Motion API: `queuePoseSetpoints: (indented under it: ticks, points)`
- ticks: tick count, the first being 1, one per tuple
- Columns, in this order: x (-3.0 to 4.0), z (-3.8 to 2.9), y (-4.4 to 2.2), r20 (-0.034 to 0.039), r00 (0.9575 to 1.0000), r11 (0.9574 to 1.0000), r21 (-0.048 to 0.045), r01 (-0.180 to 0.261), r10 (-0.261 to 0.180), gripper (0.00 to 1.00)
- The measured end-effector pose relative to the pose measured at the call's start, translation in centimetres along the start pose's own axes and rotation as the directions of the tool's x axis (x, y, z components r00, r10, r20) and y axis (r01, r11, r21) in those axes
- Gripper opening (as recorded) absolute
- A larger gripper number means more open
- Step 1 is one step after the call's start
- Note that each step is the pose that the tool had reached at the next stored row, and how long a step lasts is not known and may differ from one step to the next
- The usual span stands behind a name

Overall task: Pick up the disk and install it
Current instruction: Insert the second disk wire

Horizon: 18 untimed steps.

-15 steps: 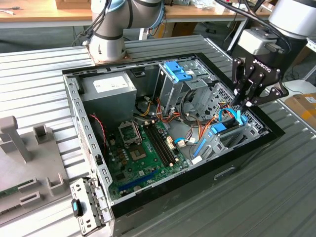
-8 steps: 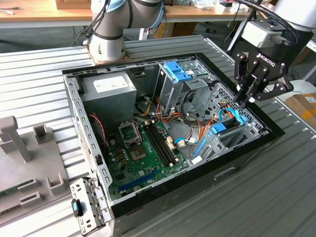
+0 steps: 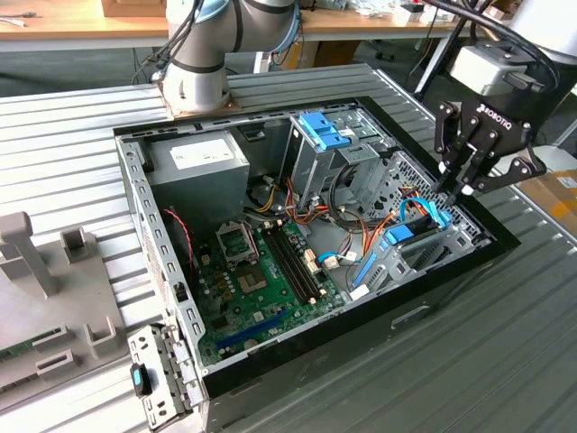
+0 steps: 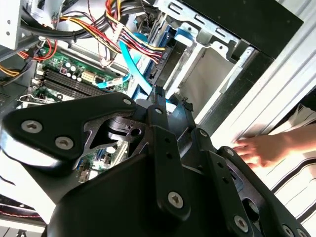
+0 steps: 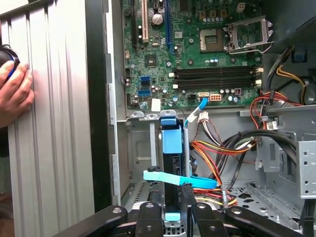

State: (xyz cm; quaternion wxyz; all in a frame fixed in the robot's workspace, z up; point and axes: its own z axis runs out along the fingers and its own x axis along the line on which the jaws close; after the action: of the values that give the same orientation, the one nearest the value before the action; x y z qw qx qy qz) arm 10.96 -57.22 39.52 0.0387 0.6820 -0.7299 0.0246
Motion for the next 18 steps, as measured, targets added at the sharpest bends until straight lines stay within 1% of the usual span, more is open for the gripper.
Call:
queuePoseSetpoints:
  ticks: [1, 2, 3, 4, 5, 6, 7, 10, 11, 12, 14, 16, 17, 18]
  points:
    - [0.11, 0.03, -0.01, -0.0065, 1.0000, 1.0000, 0.0004, 0.000, 0.000, 0.30]
    - [0.28, 0.04, -0.02, -0.0165, 0.9999, 1.0000, 0.0011, 0.000, 0.000, 0.30]
    - [0.53, 0.11, -0.04, -0.0324, 0.9995, 1.0000, 0.0022, -0.001, 0.001, 0.30]
    - [0.71, 0.15, -0.05, -0.0436, 0.9990, 1.0000, 0.0029, -0.001, 0.001, 0.30]
    - [0.84, 0.21, -0.06, -0.0518, 0.9987, 1.0000, 0.0035, -0.001, 0.001, 0.30]
    - [0.97, 0.33, -0.07, -0.0622, 0.9981, 1.0000, 0.0042, -0.001, 0.002, 0.30]
    - [0.99, 0.59, -0.01, -0.0631, 0.9980, 1.0000, 0.0041, -0.001, 0.001, 0.30]
    - [1.04, 1.25, 0.19, -0.0632, 0.9980, 1.0000, 0.0022, -0.001, 0.001, 0.30]
    - [1.10, 1.61, 0.34, -0.0629, 0.9980, 1.0000, 0.0012, -0.001, 0.001, 0.30]
    - [1.19, 1.82, 0.50, -0.0617, 0.9981, 1.0000, 0.0006, -0.001, 0.001, 0.30]
    - [1.28, 1.95, 0.69, -0.0560, 0.9984, 1.0000, 0.0000, -0.001, 0.001, 0.30]
    - [1.44, 2.07, 0.97, -0.0250, 0.9997, 1.0000, -0.0022, 0.000, 0.000, 0.30]
    - [1.46, 2.11, 0.97, -0.0165, 0.9999, 1.0000, -0.0031, 0.000, 0.000, 0.30]
    - [1.47, 2.17, 0.98, -0.0111, 0.9999, 1.0000, -0.0038, 0.000, 0.000, 0.30]
